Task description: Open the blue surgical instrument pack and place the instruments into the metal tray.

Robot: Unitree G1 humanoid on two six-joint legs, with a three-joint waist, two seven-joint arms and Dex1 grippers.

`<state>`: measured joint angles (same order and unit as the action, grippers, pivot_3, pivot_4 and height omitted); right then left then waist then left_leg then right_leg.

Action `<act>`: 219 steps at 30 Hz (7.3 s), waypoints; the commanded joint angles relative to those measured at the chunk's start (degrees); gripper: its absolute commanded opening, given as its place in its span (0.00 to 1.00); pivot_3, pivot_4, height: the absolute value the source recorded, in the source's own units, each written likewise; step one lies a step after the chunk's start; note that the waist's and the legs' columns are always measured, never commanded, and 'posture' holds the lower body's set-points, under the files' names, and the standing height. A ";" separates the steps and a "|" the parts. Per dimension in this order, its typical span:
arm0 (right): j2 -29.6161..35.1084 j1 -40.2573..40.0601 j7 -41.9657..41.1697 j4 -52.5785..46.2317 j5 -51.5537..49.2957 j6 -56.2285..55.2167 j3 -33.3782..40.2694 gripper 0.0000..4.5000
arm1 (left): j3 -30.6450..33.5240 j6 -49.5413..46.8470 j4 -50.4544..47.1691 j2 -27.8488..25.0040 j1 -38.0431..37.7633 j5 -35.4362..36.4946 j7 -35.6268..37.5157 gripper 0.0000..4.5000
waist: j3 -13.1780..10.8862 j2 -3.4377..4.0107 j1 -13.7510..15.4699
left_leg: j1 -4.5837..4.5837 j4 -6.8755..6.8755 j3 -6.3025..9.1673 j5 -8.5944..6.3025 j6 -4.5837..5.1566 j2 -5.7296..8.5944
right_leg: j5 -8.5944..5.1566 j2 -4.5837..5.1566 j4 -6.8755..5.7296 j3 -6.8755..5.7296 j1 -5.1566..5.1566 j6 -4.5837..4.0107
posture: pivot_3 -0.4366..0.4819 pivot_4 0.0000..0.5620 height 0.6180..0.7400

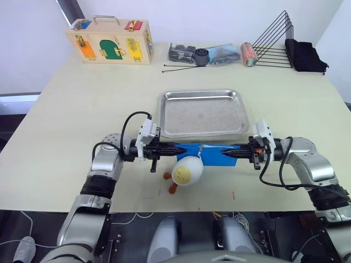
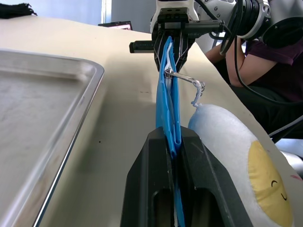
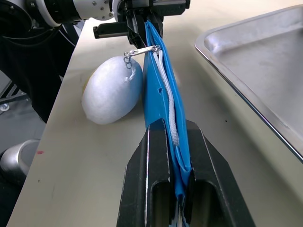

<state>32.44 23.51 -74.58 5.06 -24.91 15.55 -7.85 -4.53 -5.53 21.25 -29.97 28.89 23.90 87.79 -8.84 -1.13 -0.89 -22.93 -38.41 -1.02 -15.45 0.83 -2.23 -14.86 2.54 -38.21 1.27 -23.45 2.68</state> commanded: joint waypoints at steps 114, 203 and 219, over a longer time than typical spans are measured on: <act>-4.57 0.60 -4.55 -1.31 -1.16 -9.09 1.99 0.00 | 14.55 3.08 -4.55 -20.06 -19.18 0.83 -4.81 0.38 | -0.03 0.13 0.30 | 0.05 0.05 -0.10 0.00 0.00 0.00 | -0.01 0.09 -0.01 -0.01 0.00 0.00 | 0.48 0.27 1.00; 2.44 -4.72 8.09 -17.42 -12.28 15.81 5.61 0.09 | -0.30 0.00 2.70 -2.72 1.55 -1.37 1.75 0.00 | -0.07 0.06 0.48 | -0.01 -0.01 -0.04 0.00 0.00 0.02 | 0.00 0.04 -0.02 0.00 0.01 0.00 | 0.48 0.27 1.00; 8.32 -15.57 1.00 -18.32 -2.24 7.37 -3.43 0.01 | -3.65 -0.29 8.77 -0.83 3.65 -11.06 -8.71 0.00 | -0.03 0.06 0.40 | 0.00 -0.02 -0.03 0.00 0.00 0.03 | 0.00 0.04 0.00 -0.01 0.02 0.01 | 0.48 0.27 1.00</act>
<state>40.23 8.46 -72.74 -12.45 -27.79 24.58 -11.19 -6.03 -5.61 28.07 -31.54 33.07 15.70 80.72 -8.87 -1.07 -0.50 -22.93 -38.43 -1.05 -15.45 0.84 -2.20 -14.86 2.57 -38.21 1.27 -23.43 2.68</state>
